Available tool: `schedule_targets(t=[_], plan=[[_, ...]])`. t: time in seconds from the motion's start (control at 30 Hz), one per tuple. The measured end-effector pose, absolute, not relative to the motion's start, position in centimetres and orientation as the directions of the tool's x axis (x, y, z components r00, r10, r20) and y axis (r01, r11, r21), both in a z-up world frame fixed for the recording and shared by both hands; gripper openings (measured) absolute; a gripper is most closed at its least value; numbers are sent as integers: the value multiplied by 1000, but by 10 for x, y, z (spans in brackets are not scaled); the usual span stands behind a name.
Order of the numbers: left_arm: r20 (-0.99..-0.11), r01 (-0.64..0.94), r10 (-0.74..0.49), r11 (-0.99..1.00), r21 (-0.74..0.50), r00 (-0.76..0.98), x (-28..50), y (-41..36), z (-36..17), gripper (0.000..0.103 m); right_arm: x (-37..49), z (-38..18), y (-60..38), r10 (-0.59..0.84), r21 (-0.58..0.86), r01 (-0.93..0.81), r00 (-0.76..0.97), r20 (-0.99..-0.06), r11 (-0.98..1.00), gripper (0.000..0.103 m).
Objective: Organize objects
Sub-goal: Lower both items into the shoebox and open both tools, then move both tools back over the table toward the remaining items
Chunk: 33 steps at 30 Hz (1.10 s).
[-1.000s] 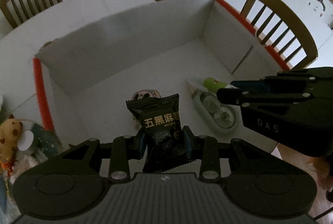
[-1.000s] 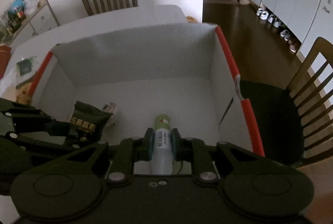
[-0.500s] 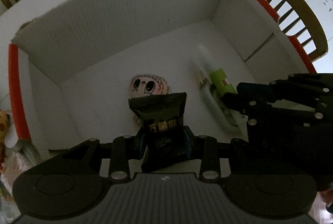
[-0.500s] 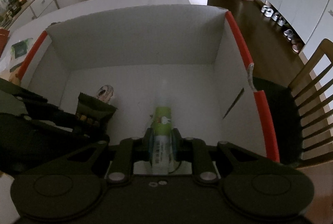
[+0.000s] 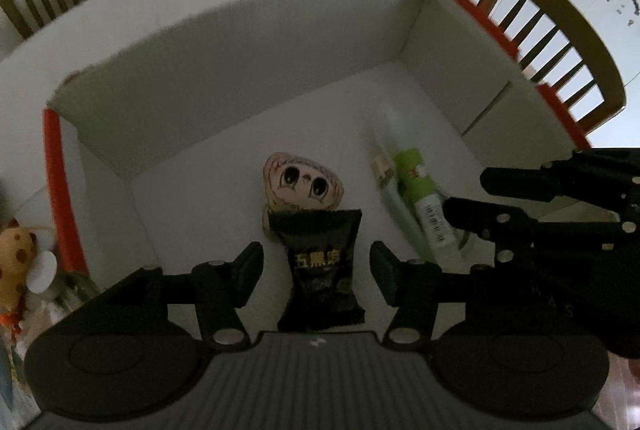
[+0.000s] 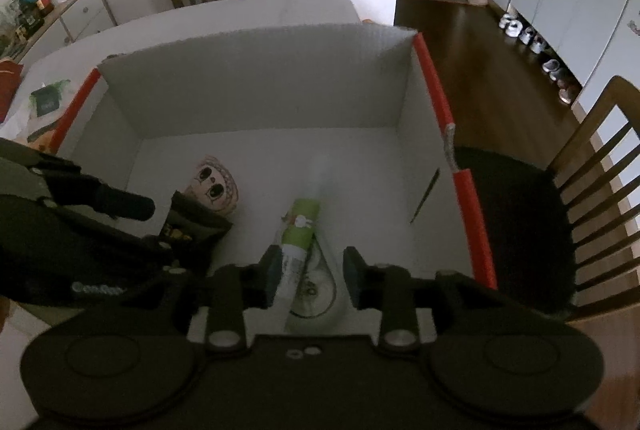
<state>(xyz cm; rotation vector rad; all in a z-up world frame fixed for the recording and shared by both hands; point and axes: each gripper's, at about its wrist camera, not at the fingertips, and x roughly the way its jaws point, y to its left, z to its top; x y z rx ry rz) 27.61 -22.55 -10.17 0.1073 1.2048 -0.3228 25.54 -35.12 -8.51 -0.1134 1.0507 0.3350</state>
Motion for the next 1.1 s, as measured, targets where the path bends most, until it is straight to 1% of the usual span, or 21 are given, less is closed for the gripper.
schedule_targets(t=[0.07,0.43,0.5,0.7,0.77,1.1], plan=[[-921,301,-196,949,-93,335,271,-223,-96,62,254,-78,-353,224,70,-329,458,-860,942,35],[-868,325,-265,937,-129,420,243,-210,-56,62,226,-39,-351,263,82,-349,511,-819,934,40],[-857,331,-279,934,-136,432,234,-198,-39,62,219,-32,-350,272,88,-351,518,-811,932,42],[-817,332,-316,929,-164,483,210,-176,-18,62,199,-13,-340,301,104,-364,540,-786,925,45],[-803,331,-327,928,-173,498,203,-168,-13,62,192,-8,-334,312,113,-368,544,-779,923,49],[-776,328,-322,932,-158,542,169,-118,1,63,161,-2,-290,327,127,-366,560,-762,922,60]])
